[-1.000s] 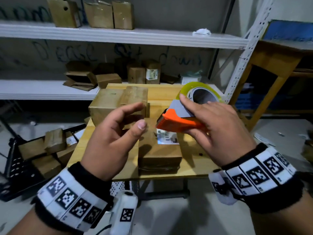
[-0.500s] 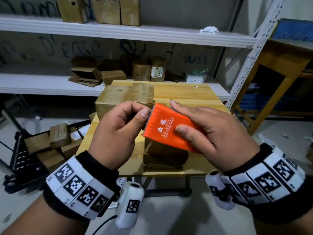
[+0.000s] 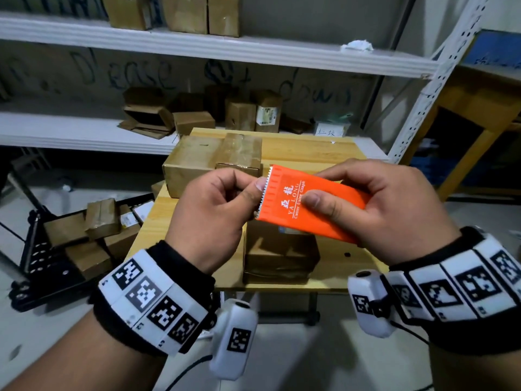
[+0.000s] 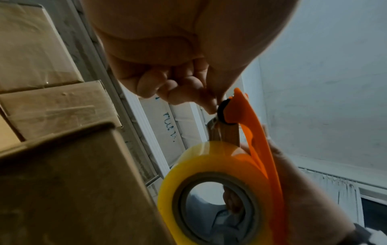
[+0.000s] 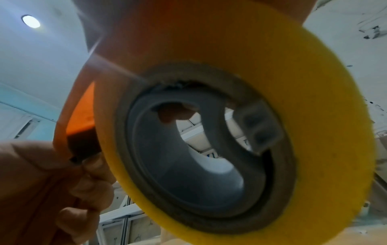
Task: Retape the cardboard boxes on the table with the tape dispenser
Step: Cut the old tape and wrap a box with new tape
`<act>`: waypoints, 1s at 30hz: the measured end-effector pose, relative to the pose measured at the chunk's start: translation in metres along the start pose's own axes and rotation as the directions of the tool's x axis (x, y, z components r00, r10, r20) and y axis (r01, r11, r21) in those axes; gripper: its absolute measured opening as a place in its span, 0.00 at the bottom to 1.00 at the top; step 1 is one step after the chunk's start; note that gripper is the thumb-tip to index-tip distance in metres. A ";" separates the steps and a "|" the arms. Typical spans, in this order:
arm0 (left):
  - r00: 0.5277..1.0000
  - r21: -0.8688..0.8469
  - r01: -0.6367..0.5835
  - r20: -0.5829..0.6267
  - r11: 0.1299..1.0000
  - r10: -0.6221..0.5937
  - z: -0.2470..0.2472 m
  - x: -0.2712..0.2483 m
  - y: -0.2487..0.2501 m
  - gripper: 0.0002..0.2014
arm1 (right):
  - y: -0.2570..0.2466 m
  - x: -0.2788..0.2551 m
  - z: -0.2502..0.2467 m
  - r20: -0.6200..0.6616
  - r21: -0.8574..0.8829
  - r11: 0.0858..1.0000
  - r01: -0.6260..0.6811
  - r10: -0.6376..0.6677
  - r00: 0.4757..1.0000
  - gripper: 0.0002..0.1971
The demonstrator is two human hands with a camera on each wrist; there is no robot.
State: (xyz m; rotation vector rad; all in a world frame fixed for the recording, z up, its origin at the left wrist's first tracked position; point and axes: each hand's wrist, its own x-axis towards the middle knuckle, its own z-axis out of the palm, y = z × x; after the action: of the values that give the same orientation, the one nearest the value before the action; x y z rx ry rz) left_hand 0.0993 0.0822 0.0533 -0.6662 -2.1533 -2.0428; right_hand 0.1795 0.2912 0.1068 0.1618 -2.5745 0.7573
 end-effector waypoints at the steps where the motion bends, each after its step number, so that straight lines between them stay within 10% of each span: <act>1: 1.000 0.024 0.001 -0.013 1.000 -0.001 0.001 0.000 -0.001 0.09 | 0.001 0.001 0.000 0.011 0.006 1.000 -0.014 0.014 1.000 0.29; 30: 0.994 0.298 0.027 -0.105 0.954 0.005 -0.003 0.004 -0.010 0.09 | 0.014 0.007 -0.004 0.088 -0.033 0.993 -0.112 0.115 0.989 0.31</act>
State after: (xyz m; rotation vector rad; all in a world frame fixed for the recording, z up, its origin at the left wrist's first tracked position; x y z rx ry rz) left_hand 0.0915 0.0798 0.0461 -0.4957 -2.3380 -1.6602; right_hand 0.1716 0.3054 0.1061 0.0414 -2.6972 0.7705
